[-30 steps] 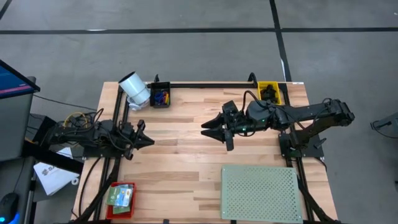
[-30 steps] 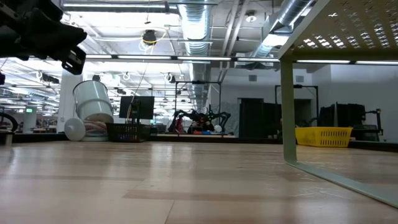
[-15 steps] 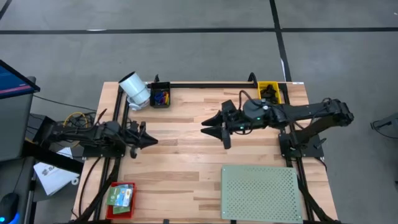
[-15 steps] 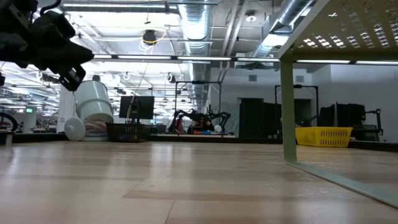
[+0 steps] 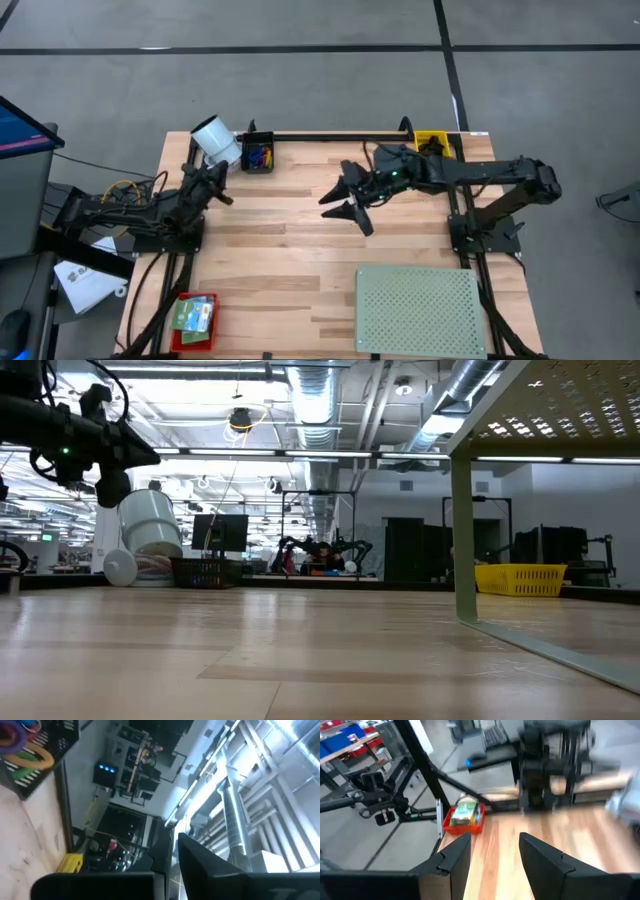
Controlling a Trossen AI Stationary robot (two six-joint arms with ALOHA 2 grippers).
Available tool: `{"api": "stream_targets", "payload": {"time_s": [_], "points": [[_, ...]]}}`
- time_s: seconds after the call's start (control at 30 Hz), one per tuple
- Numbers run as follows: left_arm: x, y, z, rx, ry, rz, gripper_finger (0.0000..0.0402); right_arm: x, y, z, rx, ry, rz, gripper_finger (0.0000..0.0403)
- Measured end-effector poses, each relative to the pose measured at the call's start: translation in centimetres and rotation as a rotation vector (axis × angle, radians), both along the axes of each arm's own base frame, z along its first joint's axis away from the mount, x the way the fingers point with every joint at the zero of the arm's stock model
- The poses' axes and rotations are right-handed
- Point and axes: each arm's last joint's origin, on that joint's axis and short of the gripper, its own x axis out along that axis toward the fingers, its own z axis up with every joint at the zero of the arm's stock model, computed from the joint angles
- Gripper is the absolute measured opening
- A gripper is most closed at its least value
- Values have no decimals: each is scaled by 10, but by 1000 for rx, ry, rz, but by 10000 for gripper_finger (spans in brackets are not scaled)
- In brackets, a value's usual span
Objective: Pick & Place Office Desk Supplies
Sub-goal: Return to Home Position
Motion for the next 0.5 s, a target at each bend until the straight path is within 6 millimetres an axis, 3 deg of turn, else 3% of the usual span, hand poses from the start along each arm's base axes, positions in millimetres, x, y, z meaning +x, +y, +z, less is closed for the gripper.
{"api": "stream_targets", "payload": {"time_s": [0.3, 0.5], "points": [[0, 0, 0, 1, 3, 8, 26, -16, -21, 12, -123, -69, 89, 164], [0, 0, 0, 2, 3, 8, 26, -58, -27, -1, -168, -160, 61, 164]]}}
